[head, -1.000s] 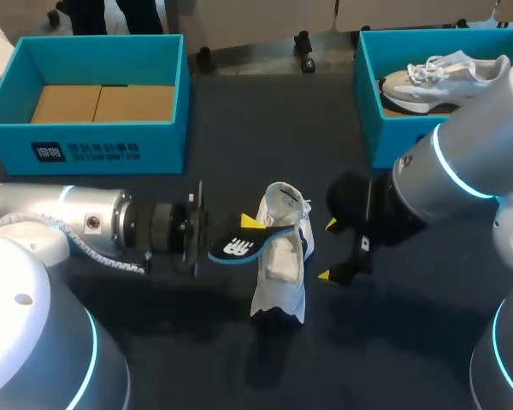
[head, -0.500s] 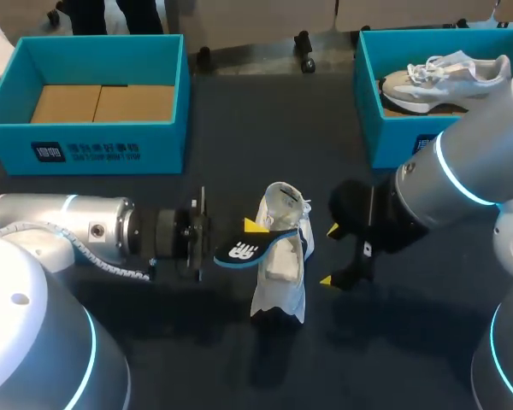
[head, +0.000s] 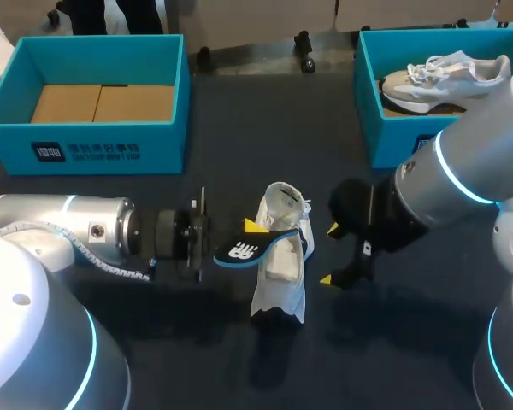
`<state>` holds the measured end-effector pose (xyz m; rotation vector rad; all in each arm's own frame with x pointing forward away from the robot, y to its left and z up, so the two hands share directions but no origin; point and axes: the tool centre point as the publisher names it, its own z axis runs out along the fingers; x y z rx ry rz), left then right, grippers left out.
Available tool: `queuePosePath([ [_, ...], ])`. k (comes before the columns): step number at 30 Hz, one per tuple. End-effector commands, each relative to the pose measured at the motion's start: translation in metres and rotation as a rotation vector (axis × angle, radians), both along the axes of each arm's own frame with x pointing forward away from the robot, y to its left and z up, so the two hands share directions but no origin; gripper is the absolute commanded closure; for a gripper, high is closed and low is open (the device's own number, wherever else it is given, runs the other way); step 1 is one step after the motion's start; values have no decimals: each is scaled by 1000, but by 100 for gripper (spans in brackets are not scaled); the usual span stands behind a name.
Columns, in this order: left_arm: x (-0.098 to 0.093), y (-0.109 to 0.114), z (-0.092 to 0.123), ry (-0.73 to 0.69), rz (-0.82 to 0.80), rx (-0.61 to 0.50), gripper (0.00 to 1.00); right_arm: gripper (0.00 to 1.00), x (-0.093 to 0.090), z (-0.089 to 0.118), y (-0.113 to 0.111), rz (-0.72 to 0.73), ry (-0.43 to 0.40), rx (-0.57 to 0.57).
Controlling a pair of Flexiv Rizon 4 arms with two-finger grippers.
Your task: Take the shoe out of the shoebox, open the shoe tongue, remove and reinsert the insole, then place the shoe into the shoebox
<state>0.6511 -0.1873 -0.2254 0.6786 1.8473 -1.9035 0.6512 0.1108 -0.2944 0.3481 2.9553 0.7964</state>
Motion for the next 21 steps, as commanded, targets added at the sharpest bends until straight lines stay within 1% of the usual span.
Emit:
queuePosePath([
  [1, -1, 0, 0, 0, 3, 2, 100, 0, -1, -1, 0, 0, -2, 1],
  [6, -1, 0, 0, 0, 3, 2, 100, 0, -1, -1, 0, 0, -2, 1],
  [10, -8, -1, 0, -16, -15, 0, 100, 0, -1, -1, 0, 0, -2, 1],
  [16, -5, -2, 0, 0, 11, -3, 100, 0, -1, -1, 0, 0, -2, 1],
  [21, -8, -1, -14, 6, 1, 23, 100, 0, -1, -1, 0, 0, -2, 1],
])
